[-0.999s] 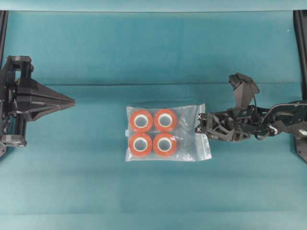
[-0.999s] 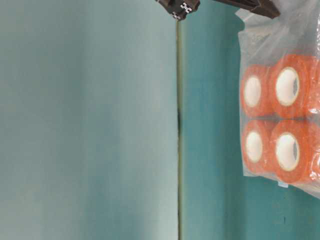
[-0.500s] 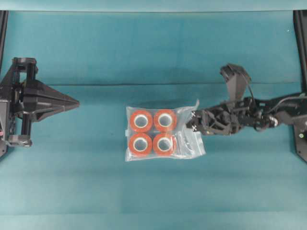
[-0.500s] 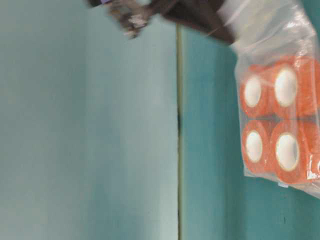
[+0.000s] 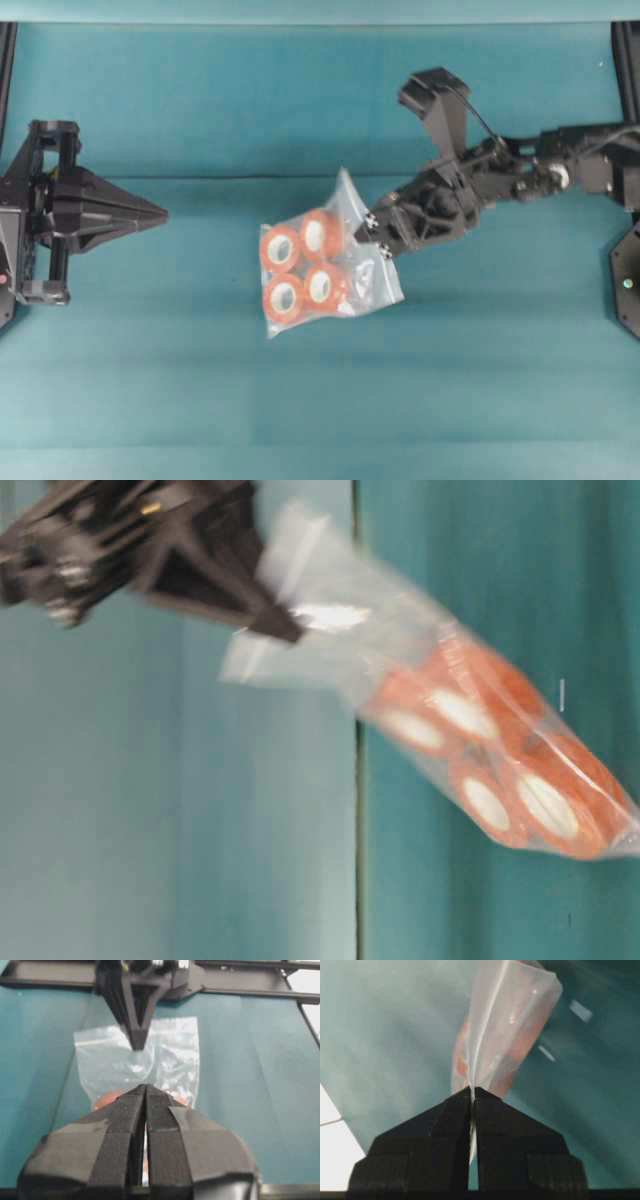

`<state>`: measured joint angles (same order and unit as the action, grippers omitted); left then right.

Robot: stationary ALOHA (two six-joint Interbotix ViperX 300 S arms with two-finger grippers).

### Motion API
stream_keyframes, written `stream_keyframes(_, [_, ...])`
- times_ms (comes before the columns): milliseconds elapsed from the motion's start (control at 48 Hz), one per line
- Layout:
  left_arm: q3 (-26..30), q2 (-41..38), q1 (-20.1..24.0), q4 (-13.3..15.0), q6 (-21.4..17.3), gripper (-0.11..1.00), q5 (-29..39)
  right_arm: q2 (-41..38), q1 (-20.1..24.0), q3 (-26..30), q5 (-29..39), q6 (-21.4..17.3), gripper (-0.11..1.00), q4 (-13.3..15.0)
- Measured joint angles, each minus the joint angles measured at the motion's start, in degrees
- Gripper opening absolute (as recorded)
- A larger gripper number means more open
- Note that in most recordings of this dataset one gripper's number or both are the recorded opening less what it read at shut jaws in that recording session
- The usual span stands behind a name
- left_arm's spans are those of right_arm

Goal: Hand over the clear zip bag and make it stand upright.
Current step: 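Lift the bag with the right gripper and rotate it to hang vertically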

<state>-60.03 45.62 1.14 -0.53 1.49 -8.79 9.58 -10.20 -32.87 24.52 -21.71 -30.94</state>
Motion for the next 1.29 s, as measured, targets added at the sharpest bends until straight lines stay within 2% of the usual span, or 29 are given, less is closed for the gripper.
stream_keyframes(312, [0.4, -0.3, 0.0, 0.0, 0.7, -0.01, 0.0, -3.4, -0.6, 11.9, 12.4, 5.3, 0.02, 2.3])
stream_keyframes(521, [1.8, 0.3, 1.1, 0.0, 3.7, -0.01, -0.2, -7.0, -0.7, 19.8, 25.1, 12.2, 0.02, 3.5])
stream_keyframes(645, [2.7, 0.4, 1.2, 0.0, 4.7, -0.01, 1.7, -9.0, -0.7, 22.9, 30.3, 15.8, 0.02, 4.0])
stream_keyframes(874, [3.8, 0.0, 1.6, 0.0, 8.1, -0.01, 6.2, -10.4, -0.7, 25.7, 35.2, 20.3, 0.02, 6.5])
stream_keyframes(999, [4.0, 0.0, 2.0, 0.0, 8.3, -0.01, 8.6, -10.8, -0.7, 26.1, 37.5, 22.7, 0.02, 7.7])
stream_keyframes(1291, [4.0, 0.7, 4.8, 0.0, 8.9, -0.01, 8.6, -11.3, 0.0, 27.2, 38.5, 26.5, 0.02, 11.2])
